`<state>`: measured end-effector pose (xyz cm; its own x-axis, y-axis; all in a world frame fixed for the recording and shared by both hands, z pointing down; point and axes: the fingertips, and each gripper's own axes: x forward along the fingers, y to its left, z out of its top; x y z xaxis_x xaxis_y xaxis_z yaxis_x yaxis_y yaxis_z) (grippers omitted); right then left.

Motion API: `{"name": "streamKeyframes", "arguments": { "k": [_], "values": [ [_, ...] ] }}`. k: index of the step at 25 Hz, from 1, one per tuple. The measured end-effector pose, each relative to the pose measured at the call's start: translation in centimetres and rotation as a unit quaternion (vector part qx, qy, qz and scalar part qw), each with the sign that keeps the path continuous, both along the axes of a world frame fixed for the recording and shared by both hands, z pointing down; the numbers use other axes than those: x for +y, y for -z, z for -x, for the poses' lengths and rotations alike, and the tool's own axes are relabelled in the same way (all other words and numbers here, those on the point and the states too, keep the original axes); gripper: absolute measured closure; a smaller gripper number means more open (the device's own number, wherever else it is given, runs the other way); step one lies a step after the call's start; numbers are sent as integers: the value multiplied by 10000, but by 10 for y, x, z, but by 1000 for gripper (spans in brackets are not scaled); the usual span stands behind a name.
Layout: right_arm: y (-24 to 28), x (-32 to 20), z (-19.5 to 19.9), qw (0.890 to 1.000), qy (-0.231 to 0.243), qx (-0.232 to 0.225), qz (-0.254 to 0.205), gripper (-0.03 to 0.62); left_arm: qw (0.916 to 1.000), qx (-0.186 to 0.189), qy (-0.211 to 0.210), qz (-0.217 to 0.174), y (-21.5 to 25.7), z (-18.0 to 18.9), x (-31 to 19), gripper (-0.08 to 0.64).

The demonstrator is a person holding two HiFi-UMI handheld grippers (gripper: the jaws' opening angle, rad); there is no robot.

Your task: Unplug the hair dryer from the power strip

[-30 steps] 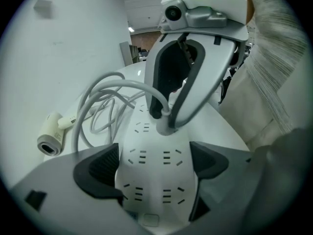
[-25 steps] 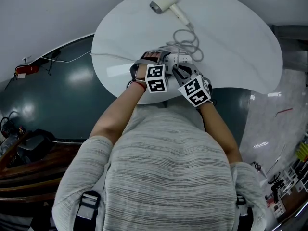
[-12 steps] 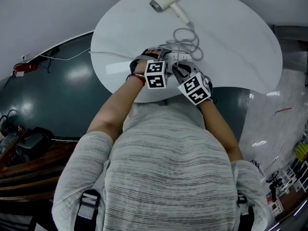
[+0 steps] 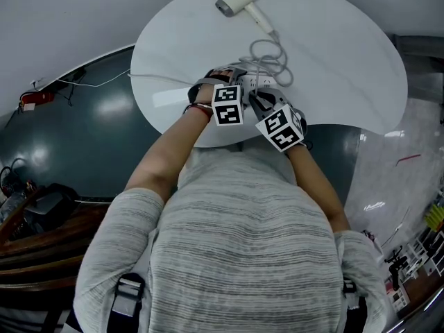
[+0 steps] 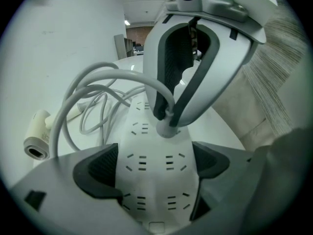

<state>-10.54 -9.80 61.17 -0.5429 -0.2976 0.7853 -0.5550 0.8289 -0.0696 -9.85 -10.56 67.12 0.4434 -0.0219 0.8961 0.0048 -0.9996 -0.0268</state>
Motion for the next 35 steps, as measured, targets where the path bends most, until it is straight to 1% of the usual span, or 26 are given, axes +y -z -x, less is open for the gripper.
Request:
{"name": "streamKeyframes", "arguments": {
  "k": [3, 7, 10, 14, 19, 24, 27, 29, 32, 35],
  "values": [
    [2, -2, -2, 9999, -51, 18, 100, 538, 10000, -12, -20, 33, 1, -2, -1, 101],
    [2, -7, -2, 9991, -158, -47, 379, 538, 10000, -35, -10, 47, 1, -2, -2, 101],
    [3, -5, -2, 9990, -310, 22, 328, 540, 9999, -77, 20, 62, -1, -1, -1, 101],
    [3, 2, -3, 9992, -268, 252, 125, 540, 9999, -128, 28, 109, -2, -1, -1, 100],
    [3, -7, -3, 9984, -410, 78, 375, 540, 9999, -110, 44, 113, -2, -1, -1, 100],
    [7, 3, -3, 9989, -368, 199, 199, 540, 9999, -127, 23, 111, -2, -2, -1, 100],
    [35, -12, 2, 9986, -480, -200, -42, 540, 9999, -125, -17, 103, -4, -2, 1, 100],
    [46, -33, 0, 9982, -540, -212, -168, 540, 9999, -124, -9, 106, -5, -2, 1, 100],
    [42, -49, -17, 9978, -652, -96, -67, 539, 9999, -122, 1, 114, -7, -2, -1, 100],
    [40, -52, -31, 9974, -710, -21, -85, 538, 9998, -140, 2, 106, -6, -1, -2, 100]
  ]
}}
